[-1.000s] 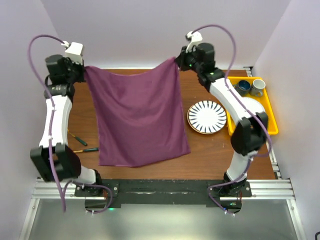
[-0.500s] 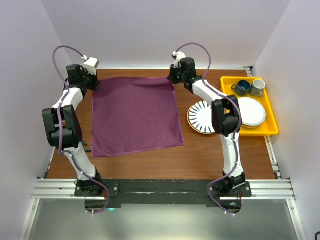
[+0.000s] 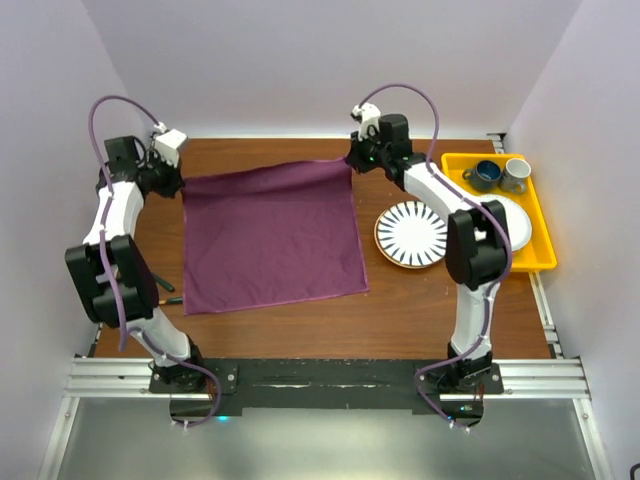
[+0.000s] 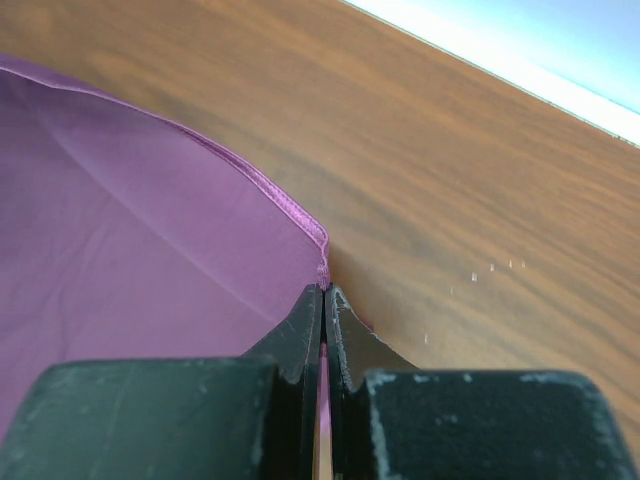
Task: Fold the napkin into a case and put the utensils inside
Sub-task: Fold and flatten the napkin at the center of the board, then move the rectangle-folded napkin to the center of the board, then smooth out the rectangle-folded napkin at the center of the board.
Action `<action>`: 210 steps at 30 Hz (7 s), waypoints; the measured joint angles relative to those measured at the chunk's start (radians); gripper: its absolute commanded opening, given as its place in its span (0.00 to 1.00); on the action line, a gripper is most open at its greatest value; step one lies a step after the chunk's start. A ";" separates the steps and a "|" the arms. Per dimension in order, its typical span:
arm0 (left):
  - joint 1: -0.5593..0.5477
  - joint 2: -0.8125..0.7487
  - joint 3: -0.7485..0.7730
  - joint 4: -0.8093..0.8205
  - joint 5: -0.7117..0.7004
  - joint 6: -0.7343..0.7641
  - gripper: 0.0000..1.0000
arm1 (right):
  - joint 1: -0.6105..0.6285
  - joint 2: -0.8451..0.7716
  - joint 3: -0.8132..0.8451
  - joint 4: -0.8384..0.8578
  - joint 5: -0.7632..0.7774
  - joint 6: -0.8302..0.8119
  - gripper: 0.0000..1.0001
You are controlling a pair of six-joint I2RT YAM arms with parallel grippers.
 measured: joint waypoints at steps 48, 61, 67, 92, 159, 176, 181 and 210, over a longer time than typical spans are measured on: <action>0.051 -0.399 -0.490 -0.554 -0.160 0.616 0.00 | 0.067 -0.397 -0.611 -0.417 -0.217 -0.427 0.00; 0.051 -0.433 -0.514 -0.575 -0.181 0.651 0.00 | 0.113 -0.399 -0.653 -0.440 -0.222 -0.479 0.00; 0.051 -0.448 -0.519 -0.577 -0.185 0.654 0.00 | 0.118 -0.399 -0.658 -0.453 -0.238 -0.500 0.00; 0.051 -0.435 -0.417 -0.632 -0.053 0.613 0.53 | 0.129 -0.343 -0.397 -0.658 -0.317 -0.484 0.46; -0.153 0.003 -0.328 -0.314 -0.478 -0.045 0.16 | 0.103 0.137 0.017 -0.495 0.093 -0.426 0.40; -0.152 0.287 0.060 -0.275 -0.466 -0.077 0.20 | 0.064 0.198 0.219 -0.520 0.157 -0.274 0.47; -0.150 0.282 0.087 -0.309 -0.412 -0.082 0.21 | 0.066 0.176 0.244 -0.532 0.078 -0.233 0.46; 0.019 0.175 -0.064 -0.317 -0.253 -0.172 0.38 | 0.117 0.145 0.045 -0.584 -0.045 -0.282 0.38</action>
